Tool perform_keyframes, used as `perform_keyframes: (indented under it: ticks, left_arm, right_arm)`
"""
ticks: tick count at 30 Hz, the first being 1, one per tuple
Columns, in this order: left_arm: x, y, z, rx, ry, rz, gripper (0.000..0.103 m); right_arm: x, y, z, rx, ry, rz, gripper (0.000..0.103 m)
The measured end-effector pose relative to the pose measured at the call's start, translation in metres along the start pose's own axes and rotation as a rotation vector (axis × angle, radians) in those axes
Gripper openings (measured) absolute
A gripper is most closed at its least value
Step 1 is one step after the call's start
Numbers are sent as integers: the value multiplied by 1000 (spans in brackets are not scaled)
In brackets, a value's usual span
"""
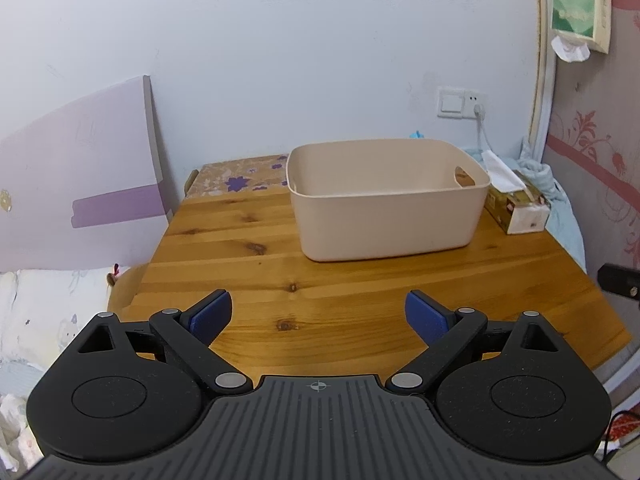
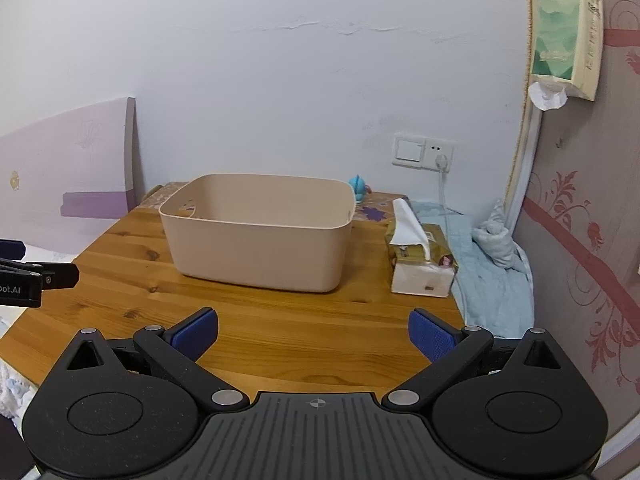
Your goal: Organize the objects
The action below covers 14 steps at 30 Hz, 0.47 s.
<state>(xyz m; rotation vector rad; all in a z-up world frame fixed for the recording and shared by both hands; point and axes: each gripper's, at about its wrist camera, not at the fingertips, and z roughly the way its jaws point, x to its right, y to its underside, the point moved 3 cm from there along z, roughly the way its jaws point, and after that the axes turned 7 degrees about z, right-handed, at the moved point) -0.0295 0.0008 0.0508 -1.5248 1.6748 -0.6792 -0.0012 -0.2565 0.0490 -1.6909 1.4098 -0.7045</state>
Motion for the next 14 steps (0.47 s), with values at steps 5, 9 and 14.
perform_keyframes:
  ticks: [5, 9, 14]
  left_arm:
    - [3, 2, 6, -19, 29, 5, 95]
    - [4, 2, 7, -22, 29, 5, 95]
    - [4, 1, 10, -28, 27, 1, 96]
  right_arm:
    - [4, 1, -4, -4, 19, -3, 103]
    - [5, 2, -2, -13, 26, -7, 103]
    - [4, 3, 2, -23, 21, -12, 103]
